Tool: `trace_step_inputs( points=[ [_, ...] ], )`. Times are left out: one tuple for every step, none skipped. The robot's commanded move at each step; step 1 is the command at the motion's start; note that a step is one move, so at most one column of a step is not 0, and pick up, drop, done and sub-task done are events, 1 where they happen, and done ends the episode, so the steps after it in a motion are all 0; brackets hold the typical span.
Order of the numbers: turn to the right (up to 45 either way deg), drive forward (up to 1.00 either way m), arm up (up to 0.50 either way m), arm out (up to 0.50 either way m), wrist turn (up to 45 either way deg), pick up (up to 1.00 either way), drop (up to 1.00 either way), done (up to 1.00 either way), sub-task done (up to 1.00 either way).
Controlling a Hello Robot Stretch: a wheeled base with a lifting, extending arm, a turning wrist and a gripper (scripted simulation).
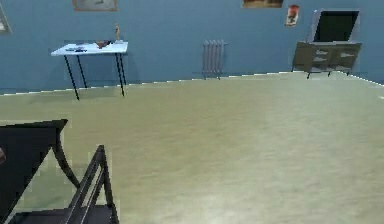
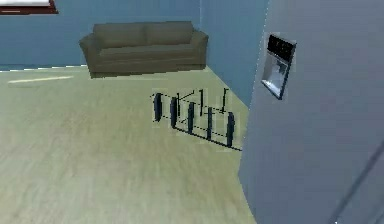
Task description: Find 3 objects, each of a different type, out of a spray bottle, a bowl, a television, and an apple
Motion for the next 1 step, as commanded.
trace_step_inputs(
  points=[
    [0.0,0.3,0.0,0.0,0.0,0.0,0.0,0.0,0.0]
  ],
)
